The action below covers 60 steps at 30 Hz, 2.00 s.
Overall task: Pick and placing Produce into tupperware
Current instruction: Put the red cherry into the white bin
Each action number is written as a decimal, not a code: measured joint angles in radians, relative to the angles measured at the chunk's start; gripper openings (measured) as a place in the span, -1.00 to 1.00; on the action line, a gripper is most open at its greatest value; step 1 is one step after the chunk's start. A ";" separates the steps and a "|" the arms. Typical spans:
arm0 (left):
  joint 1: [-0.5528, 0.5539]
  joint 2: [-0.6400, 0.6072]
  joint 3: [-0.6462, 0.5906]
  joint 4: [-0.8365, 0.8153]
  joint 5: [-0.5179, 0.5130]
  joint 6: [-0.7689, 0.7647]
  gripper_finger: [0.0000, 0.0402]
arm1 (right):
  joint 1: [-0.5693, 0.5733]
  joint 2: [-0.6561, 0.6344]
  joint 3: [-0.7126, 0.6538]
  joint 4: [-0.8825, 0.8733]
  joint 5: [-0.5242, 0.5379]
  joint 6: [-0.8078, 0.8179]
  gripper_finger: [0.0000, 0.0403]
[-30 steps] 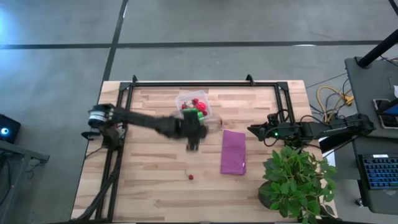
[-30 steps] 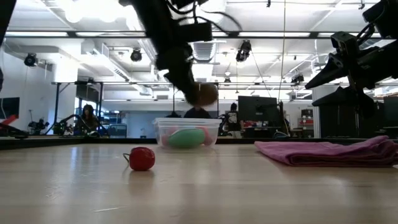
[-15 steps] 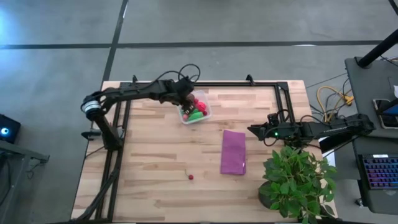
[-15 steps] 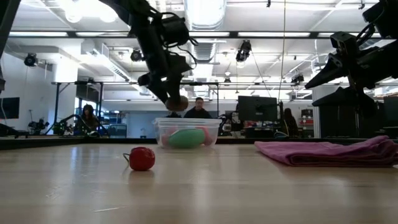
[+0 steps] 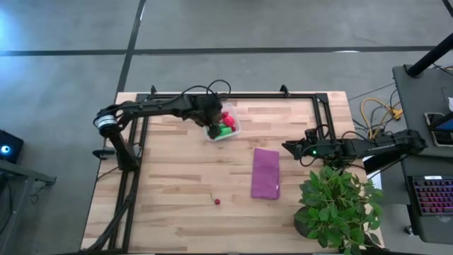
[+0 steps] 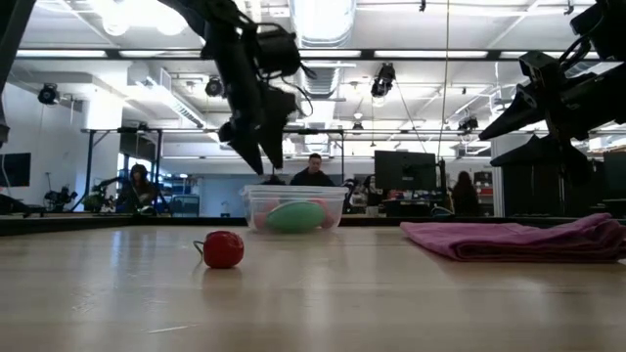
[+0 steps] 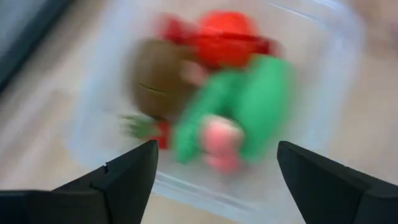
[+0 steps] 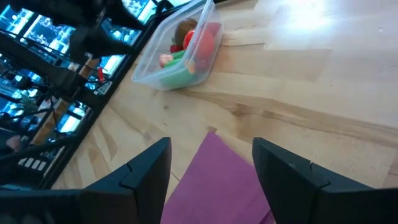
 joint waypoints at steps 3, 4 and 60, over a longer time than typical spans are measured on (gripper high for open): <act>-0.058 -0.041 0.001 -0.043 0.177 0.136 0.57 | 0.000 0.000 0.000 0.000 0.000 -0.001 0.07; -0.094 -0.062 -0.004 -0.064 0.209 0.202 0.58 | 0.000 0.000 0.000 0.000 0.000 -0.002 0.07; -0.760 0.220 -0.088 0.289 0.106 0.146 0.15 | 0.000 0.000 0.000 -0.007 -0.016 -0.045 0.07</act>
